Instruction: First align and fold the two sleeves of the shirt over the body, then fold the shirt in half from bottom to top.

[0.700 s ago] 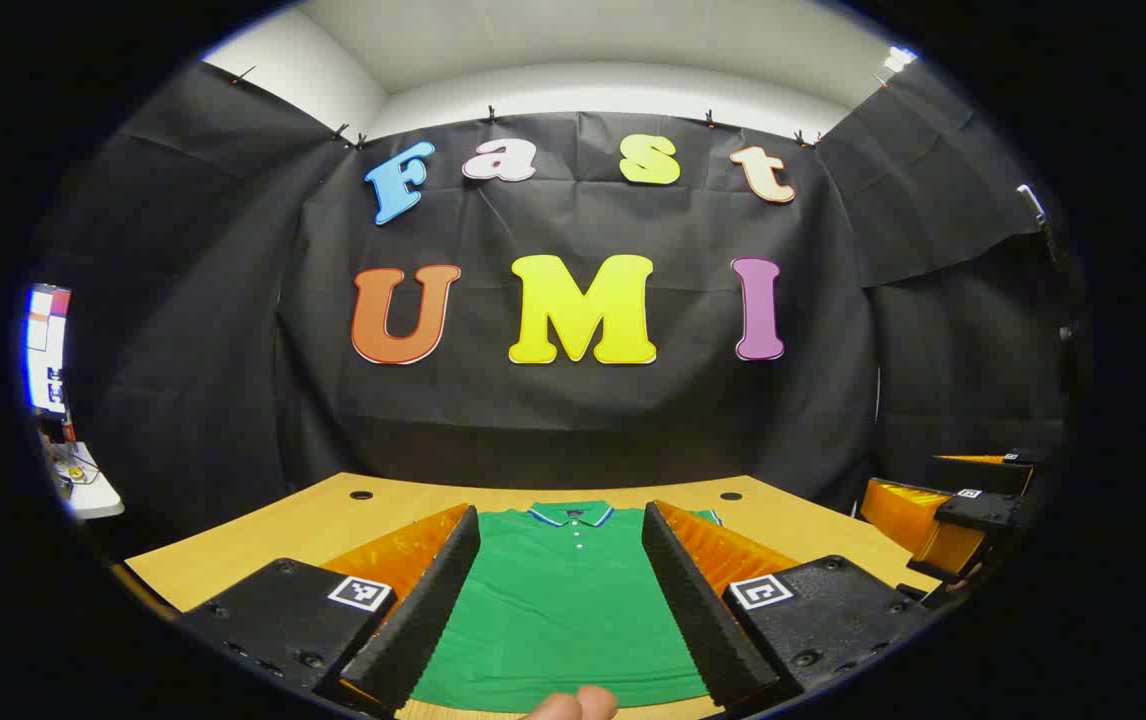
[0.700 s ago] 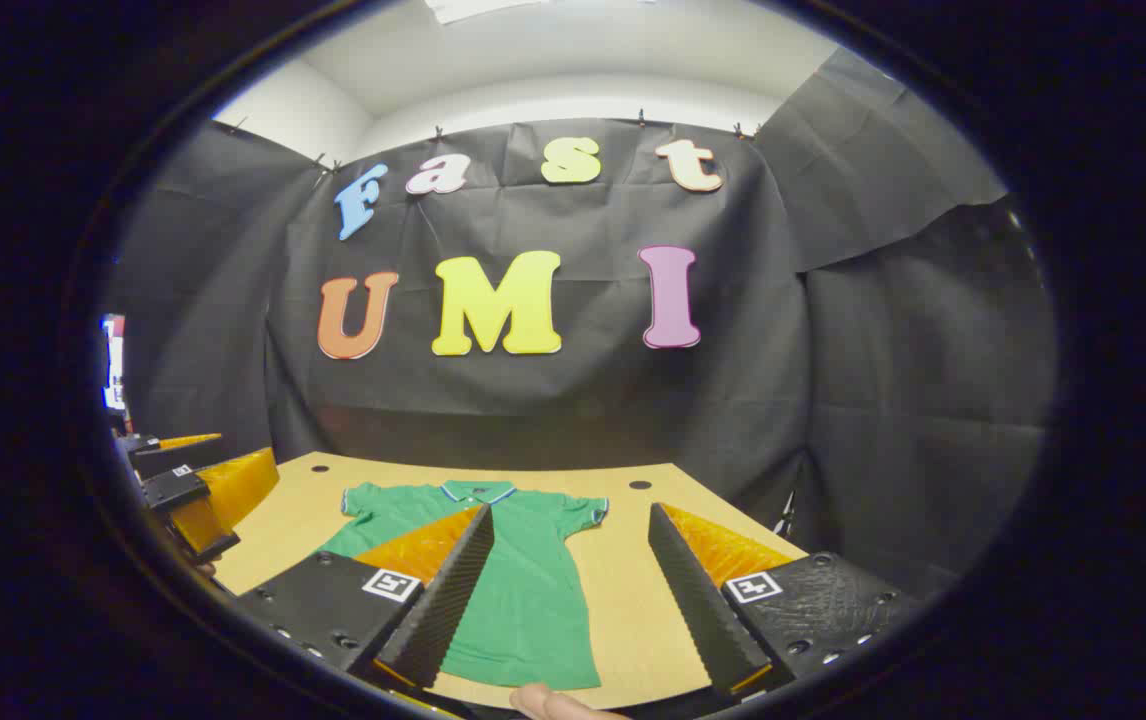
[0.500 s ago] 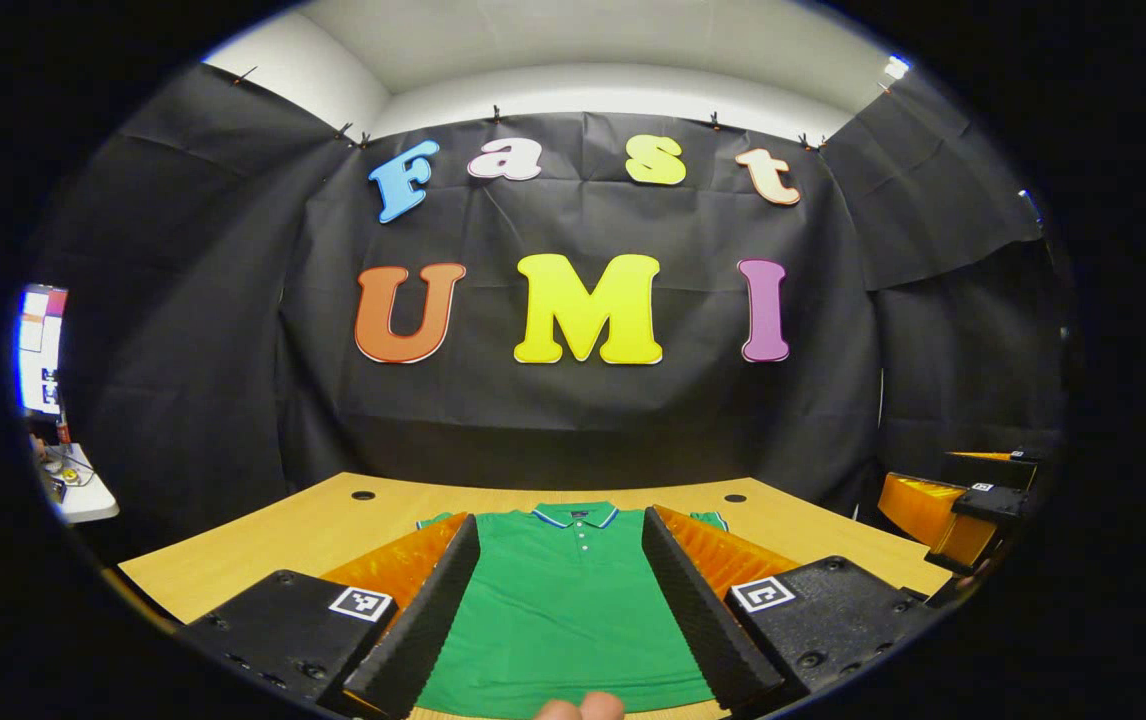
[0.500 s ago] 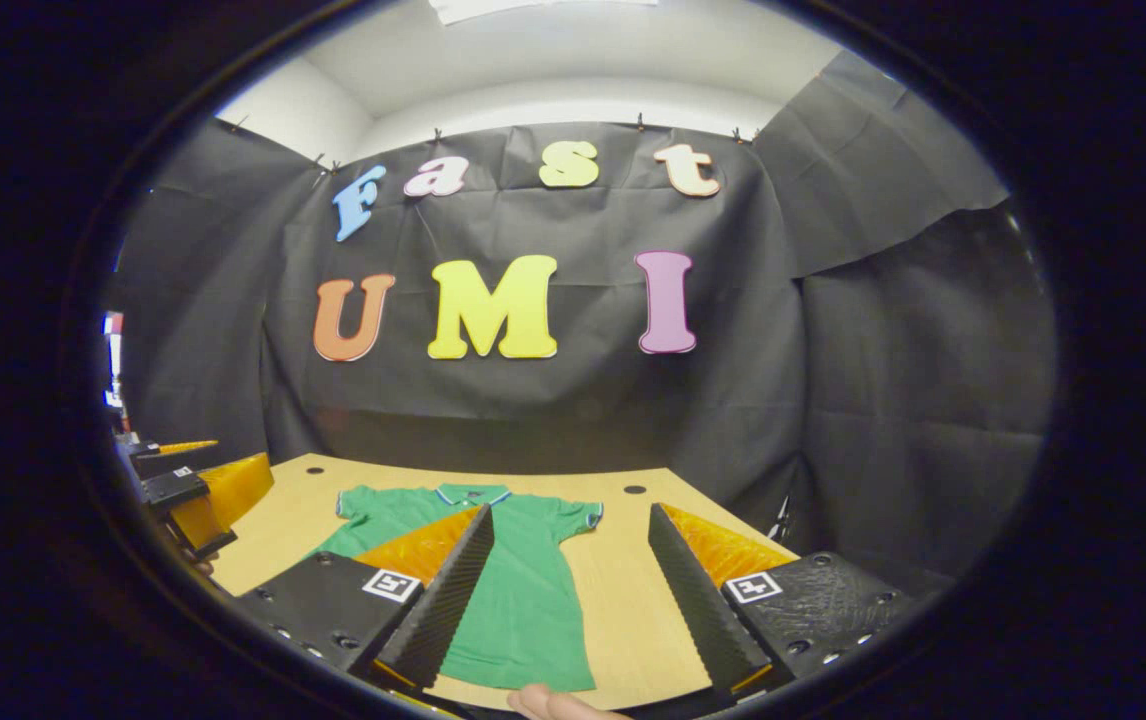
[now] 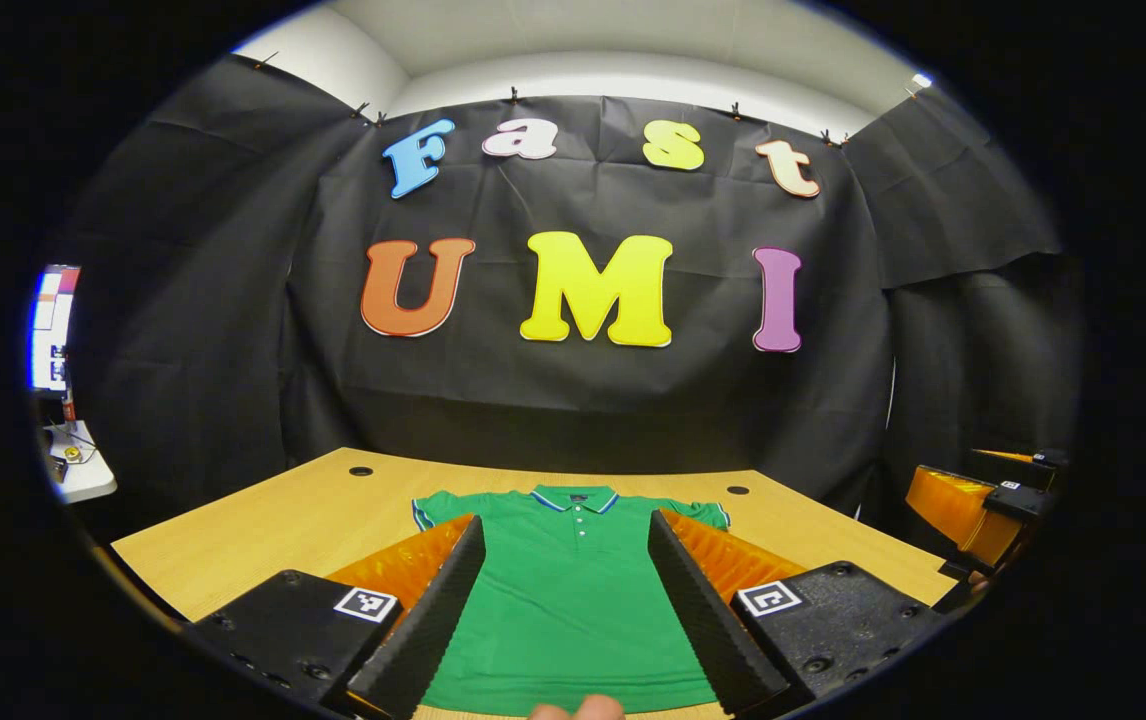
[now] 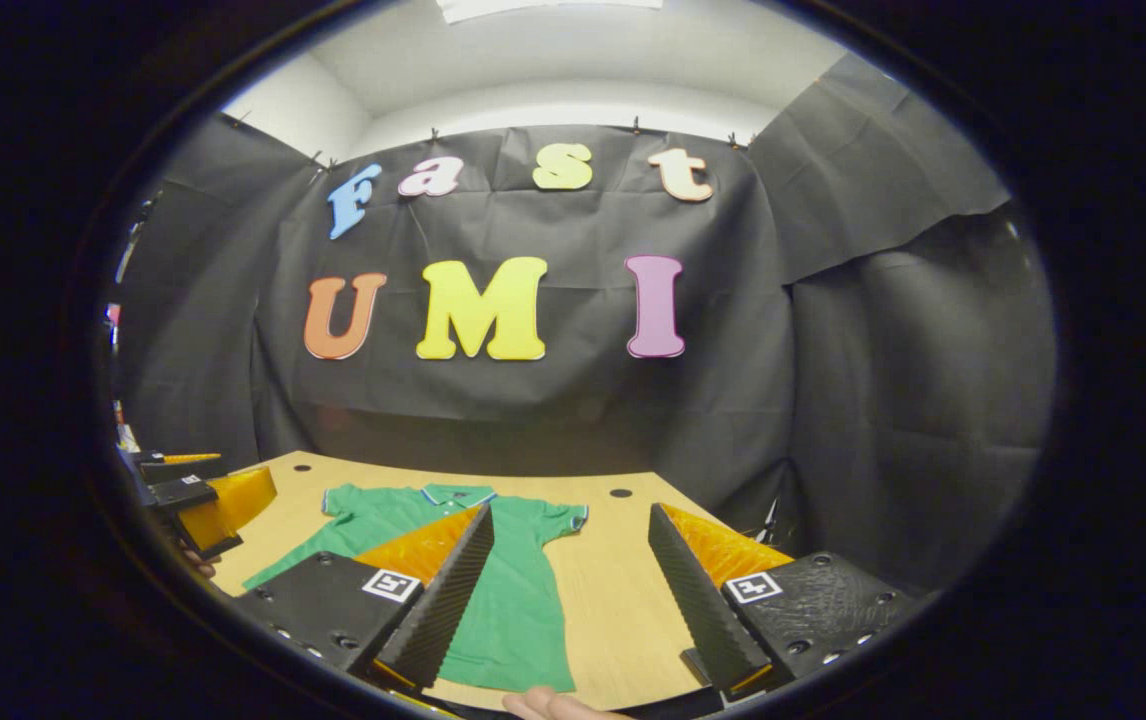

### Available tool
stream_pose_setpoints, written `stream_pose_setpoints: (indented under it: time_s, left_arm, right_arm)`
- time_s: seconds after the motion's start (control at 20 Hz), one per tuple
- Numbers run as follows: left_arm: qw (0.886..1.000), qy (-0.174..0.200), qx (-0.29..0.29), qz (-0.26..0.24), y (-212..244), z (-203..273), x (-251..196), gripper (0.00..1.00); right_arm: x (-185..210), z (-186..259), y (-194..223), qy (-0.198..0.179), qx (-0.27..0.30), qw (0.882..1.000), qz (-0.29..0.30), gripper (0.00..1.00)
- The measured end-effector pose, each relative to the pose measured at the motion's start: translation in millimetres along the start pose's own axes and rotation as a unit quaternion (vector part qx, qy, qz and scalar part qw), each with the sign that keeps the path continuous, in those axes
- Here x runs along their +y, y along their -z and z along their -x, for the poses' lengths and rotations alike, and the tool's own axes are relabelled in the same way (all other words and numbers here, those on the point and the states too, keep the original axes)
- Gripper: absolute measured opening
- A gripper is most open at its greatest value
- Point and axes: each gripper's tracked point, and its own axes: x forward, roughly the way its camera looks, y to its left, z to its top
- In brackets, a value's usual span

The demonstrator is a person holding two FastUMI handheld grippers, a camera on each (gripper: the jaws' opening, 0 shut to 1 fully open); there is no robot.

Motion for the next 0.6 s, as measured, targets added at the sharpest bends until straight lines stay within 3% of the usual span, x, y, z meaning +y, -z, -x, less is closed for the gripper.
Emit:
stream_pose_setpoints:
  time_s: [0.6]
  left_arm:
    - [1.000,-0.018,-0.002,-0.017,7.3,-13.3,8.9,1.00]
  right_arm:
    - [-1.2,-29.5,24.8,-0.009,0.018,0.999,0.030,0.95]
